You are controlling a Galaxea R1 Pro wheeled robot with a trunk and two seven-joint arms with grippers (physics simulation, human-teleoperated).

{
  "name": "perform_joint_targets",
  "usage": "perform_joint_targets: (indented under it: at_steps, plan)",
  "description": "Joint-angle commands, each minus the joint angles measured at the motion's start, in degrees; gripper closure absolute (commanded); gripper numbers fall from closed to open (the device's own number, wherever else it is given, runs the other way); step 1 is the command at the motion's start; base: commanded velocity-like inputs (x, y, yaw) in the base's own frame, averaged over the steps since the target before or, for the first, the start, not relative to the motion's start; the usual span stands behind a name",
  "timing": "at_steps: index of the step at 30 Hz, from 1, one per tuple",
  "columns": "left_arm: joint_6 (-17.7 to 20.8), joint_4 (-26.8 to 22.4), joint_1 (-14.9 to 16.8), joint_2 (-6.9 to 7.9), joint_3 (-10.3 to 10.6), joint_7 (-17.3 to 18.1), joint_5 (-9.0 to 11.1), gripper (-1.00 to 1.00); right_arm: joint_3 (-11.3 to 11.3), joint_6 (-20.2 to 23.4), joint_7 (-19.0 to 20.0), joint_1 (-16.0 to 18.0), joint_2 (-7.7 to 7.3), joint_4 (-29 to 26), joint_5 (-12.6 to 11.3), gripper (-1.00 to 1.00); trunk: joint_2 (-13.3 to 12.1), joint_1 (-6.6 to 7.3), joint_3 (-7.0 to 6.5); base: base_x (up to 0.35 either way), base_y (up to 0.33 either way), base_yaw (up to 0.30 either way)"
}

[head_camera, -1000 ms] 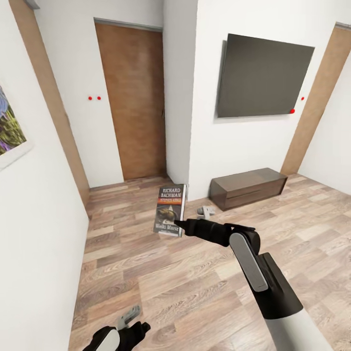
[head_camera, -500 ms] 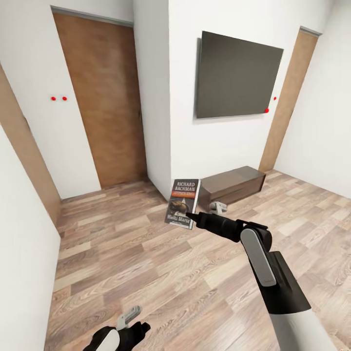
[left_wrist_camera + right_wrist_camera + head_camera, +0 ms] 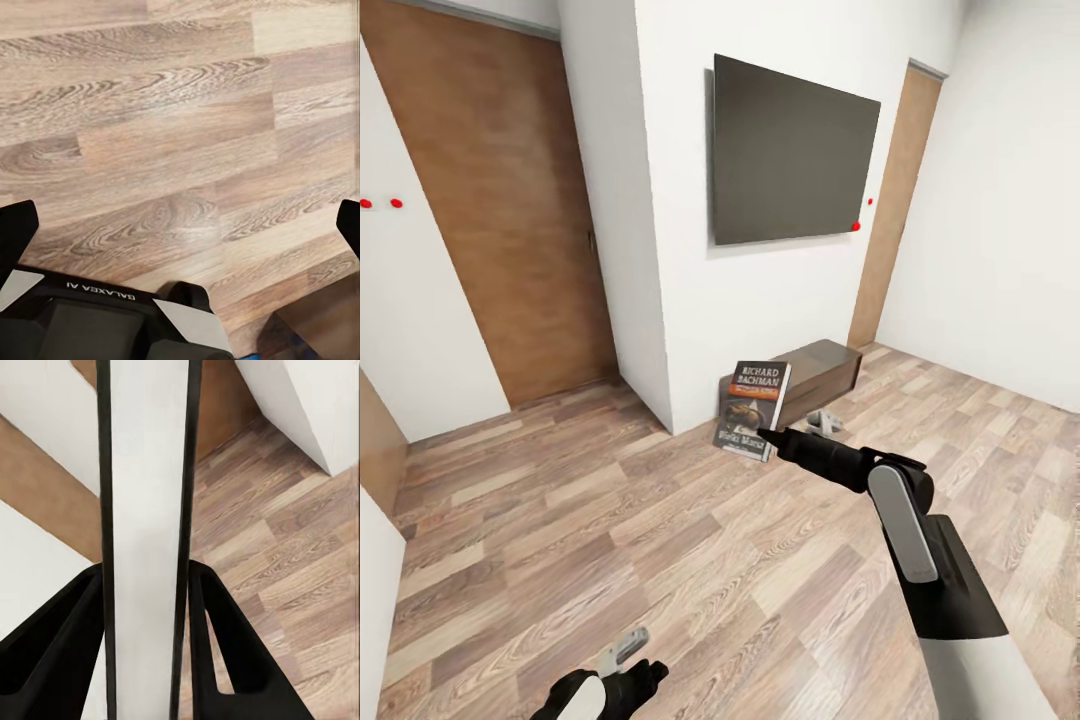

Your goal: In the bedroom, move the book from the bed onto either nightstand, and place the two sandals side by side next to the bed.

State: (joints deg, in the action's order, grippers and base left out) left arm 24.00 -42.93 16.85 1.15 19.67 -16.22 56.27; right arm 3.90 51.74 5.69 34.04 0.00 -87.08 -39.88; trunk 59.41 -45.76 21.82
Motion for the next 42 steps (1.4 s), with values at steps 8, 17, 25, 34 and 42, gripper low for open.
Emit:
perform_joint_targets:
  at_steps: [8, 17, 25, 34, 42]
  plan:
    - [-0.09, -0.14, 0.02, 0.08, 0.28, -0.57, 0.6, -1.0, -0.51, 0.27, 0.55, 0.06, 0.0, -0.02, 0.07, 1.0, 0.05, -0.04, 0.07, 0.324, 0.0, -0.267]
    - [-0.18, -0.15, 0.02, 0.08, 0.29, -0.57, 0.58, -1.0, -0.63, 0.29, 0.55, 0.06, 0.0, -0.02, 0.07, 1.0, 0.05, -0.04, 0.07, 0.324, 0.0, -0.268]
    - [-0.25, -0.14, 0.02, 0.08, 0.32, -0.57, 0.53, -1.0, -0.64, 0.29, 0.55, 0.06, -0.02, -0.02, 0.07, 1.0, 0.05, -0.04, 0.07, 0.324, 0.0, -0.267]
    - [-0.26, -0.13, 0.02, 0.08, 0.35, -0.57, 0.52, -1.0, -0.7, 0.29, 0.55, 0.06, -0.04, -0.02, 0.06, 1.0, 0.05, -0.04, 0.07, 0.324, 0.0, -0.267]
    - [-0.26, -0.13, 0.02, 0.08, 0.36, -0.57, 0.51, -1.0, -0.8, 0.29, 0.55, 0.06, -0.06, -0.02, 0.07, 1.0, 0.05, -0.04, 0.07, 0.324, 0.0, -0.268]
